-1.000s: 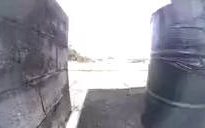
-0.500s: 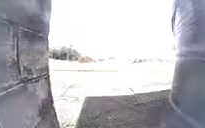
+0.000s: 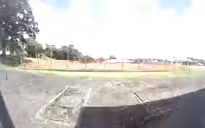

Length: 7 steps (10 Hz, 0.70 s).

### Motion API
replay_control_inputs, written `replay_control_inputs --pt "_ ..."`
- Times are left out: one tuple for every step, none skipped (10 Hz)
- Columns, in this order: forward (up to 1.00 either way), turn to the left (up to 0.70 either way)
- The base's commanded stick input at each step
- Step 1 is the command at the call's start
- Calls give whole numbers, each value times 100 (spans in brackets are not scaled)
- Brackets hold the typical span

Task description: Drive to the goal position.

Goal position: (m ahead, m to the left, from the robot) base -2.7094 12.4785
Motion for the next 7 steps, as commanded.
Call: replay_control_inputs --pt "70 20" --pt "70 35" --pt "70 35" --pt "70 35" --pt "62 43" --pt "30 25" --pt "6 9"
